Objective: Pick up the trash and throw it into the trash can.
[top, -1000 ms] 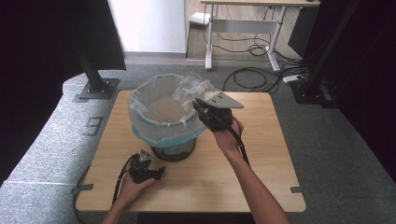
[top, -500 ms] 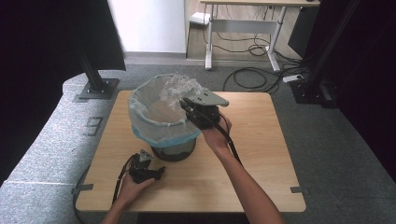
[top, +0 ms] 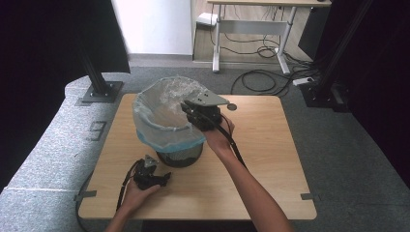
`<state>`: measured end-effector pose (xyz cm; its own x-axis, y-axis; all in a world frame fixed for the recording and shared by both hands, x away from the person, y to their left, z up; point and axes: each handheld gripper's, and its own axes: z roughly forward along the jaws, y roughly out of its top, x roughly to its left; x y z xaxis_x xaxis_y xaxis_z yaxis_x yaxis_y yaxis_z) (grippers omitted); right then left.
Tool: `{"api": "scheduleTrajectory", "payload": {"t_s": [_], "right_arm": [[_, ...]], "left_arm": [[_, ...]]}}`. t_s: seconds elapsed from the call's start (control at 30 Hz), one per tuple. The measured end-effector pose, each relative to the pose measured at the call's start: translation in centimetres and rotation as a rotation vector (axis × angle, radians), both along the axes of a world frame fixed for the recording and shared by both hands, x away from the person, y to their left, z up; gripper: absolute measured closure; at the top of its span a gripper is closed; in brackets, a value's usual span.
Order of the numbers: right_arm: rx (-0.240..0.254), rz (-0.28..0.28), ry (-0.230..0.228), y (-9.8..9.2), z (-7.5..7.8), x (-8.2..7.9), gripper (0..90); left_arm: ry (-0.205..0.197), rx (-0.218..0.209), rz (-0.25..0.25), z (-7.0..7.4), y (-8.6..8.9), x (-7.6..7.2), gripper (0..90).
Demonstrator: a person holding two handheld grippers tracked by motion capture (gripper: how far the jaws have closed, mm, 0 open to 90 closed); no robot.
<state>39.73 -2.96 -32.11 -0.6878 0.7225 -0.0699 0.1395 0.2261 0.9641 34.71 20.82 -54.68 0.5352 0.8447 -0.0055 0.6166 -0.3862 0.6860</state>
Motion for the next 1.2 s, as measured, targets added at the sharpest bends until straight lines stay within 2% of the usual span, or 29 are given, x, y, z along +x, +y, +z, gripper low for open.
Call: {"api": "scheduleTrajectory", "payload": {"t_s": [0.2,0.27,0.3,0.37,0.43,0.5,0.57,0.77,1.03,1.2], "right_arm": [[-0.009,0.008,0.002,0.4,0.0,0.0,78.6],[-0.011,0.011,0.003,0.4,0.0,0.0,76.0],[-0.015,0.017,0.004,0.4,0.1,0.1,71.9],[-0.024,0.025,0.008,0.5,0.0,0.1,55.1],[-0.025,0.003,0.013,0.7,-0.1,0.0,41.9],[-0.041,-0.032,0.007,0.8,-0.2,-0.1,34.5],[-0.056,-0.046,0.009,0.8,-0.3,-0.2,31.4],[-0.070,-0.058,0.025,0.6,-0.5,-0.1,28.5],[-0.063,-0.065,0.018,0.1,-0.4,-0.4,28.5],[-0.042,-0.074,-0.002,-1.4,-0.1,-1.0,28.5]], "left_arm": [[0.000,0.000,0.000,0.0,0.0,0.0,15.6],[0.000,0.000,0.000,0.0,0.0,0.0,15.6],[0.000,0.000,0.000,0.0,0.0,0.0,15.6],[0.000,0.000,0.000,0.0,0.0,0.0,15.6],[0.000,0.000,0.000,0.0,0.0,0.0,15.6],[0.000,0.000,0.000,0.0,0.0,0.0,15.6],[0.000,0.000,0.000,0.0,0.0,0.0,15.6],[0.000,0.000,0.000,0.0,0.0,0.0,15.6],[0.000,0.000,0.000,0.0,0.0,0.0,15.6],[0.000,0.000,0.001,0.0,0.0,0.0,15.6]]}}
